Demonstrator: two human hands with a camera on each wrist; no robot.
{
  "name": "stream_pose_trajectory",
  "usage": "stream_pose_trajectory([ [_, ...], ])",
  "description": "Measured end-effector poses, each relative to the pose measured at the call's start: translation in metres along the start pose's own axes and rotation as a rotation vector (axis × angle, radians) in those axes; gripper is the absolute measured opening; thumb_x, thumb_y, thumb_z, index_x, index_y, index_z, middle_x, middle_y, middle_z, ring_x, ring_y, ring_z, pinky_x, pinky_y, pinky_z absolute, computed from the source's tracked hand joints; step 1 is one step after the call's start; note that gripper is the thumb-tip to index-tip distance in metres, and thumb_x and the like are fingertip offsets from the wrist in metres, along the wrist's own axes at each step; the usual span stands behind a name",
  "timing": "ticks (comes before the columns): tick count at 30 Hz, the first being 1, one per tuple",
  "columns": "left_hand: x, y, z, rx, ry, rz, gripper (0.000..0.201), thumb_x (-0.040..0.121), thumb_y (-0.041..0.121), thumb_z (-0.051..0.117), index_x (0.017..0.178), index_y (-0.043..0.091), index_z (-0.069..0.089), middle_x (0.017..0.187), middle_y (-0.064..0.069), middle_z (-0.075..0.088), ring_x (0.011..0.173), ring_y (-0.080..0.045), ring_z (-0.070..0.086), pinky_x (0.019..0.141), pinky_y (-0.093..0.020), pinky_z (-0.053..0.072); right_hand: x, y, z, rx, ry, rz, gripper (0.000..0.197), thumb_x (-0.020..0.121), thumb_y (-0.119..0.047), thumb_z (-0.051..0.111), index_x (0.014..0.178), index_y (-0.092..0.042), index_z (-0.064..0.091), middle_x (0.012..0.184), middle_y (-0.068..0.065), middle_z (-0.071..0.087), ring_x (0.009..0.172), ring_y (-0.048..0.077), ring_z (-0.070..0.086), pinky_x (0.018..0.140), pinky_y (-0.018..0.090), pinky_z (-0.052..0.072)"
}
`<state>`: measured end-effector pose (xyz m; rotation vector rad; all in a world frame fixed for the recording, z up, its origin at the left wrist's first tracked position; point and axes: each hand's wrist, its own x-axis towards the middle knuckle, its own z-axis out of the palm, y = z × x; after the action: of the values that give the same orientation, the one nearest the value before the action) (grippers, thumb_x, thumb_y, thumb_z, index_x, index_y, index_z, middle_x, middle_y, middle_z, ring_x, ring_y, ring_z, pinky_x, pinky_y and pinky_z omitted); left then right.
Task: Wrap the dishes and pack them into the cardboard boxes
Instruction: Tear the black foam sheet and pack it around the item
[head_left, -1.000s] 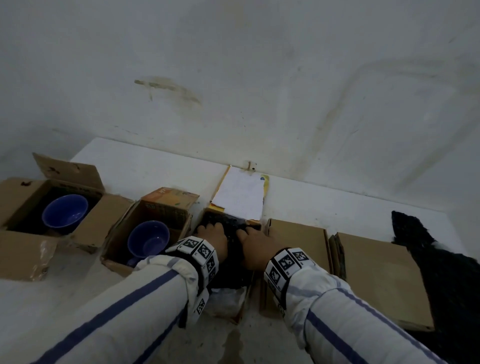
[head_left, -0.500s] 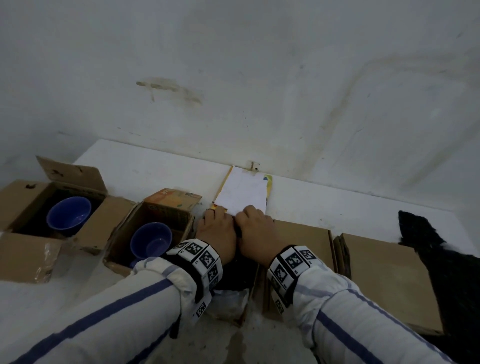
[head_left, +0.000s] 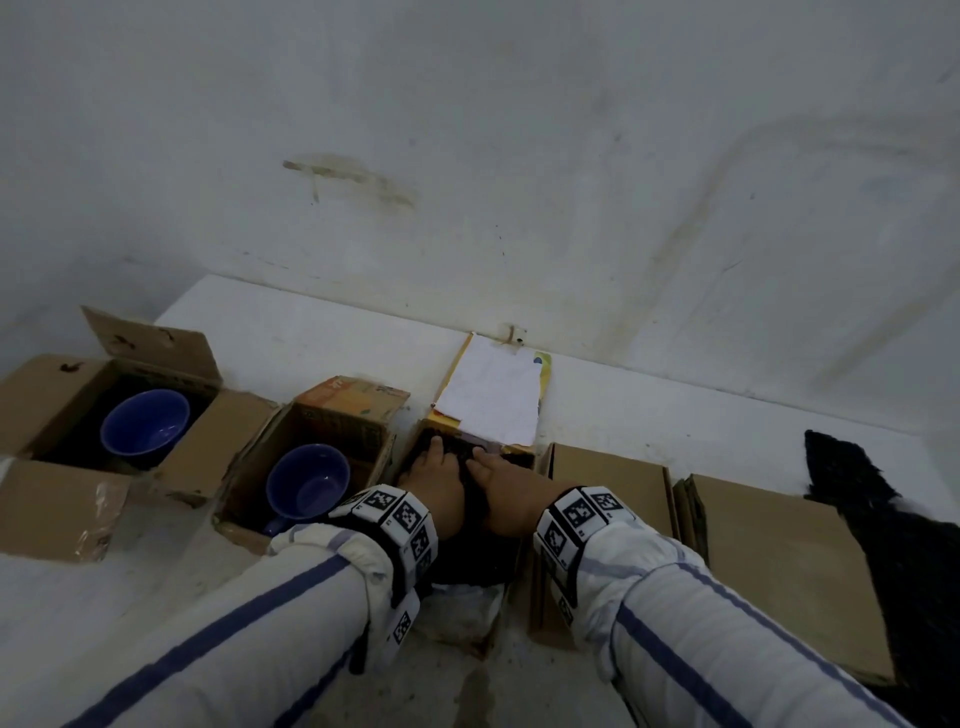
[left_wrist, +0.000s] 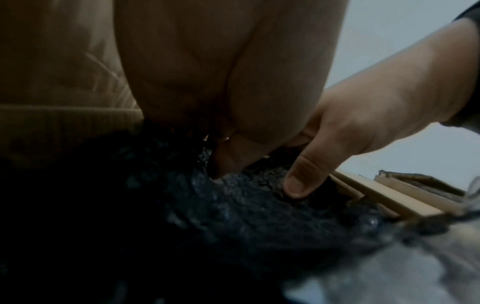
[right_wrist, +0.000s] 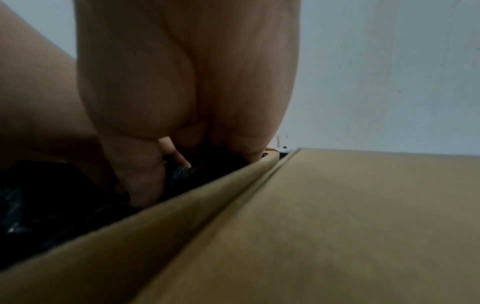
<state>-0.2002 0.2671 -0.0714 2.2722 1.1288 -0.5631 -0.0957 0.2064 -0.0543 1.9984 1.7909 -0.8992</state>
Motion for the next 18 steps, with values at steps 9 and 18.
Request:
stream_pose_trajectory([
  [9,-0.025,0.008,-0.018,-0.043,0.215,0.012,0.033,0.091,0.014,0.051,0.122,0.008,0.042,0.128,-0.015,0.043,0.120,-0.033,0.042,0.096,-0.042,0.038,-0.031,0.008,-0.010,0.222,0.275,-0.034,0.056,0.092,-0.009,0.049,0.145,-0.009,0.031,0.154,0.009,0.025,0.140,0.024,0.027,0.113,0.029,0.023],
  [18,-0.053,0.071,-0.015,0.070,0.297,0.097,0.032,0.089,0.020,0.046,0.120,0.012,0.045,0.129,-0.010,0.043,0.122,-0.032,0.038,0.100,-0.043,0.036,-0.082,0.047,0.014,0.348,0.492,0.046,0.035,0.092,-0.009,0.047,0.126,-0.006,0.056,0.130,0.015,0.054,0.119,0.029,0.051,0.095,0.028,0.038],
])
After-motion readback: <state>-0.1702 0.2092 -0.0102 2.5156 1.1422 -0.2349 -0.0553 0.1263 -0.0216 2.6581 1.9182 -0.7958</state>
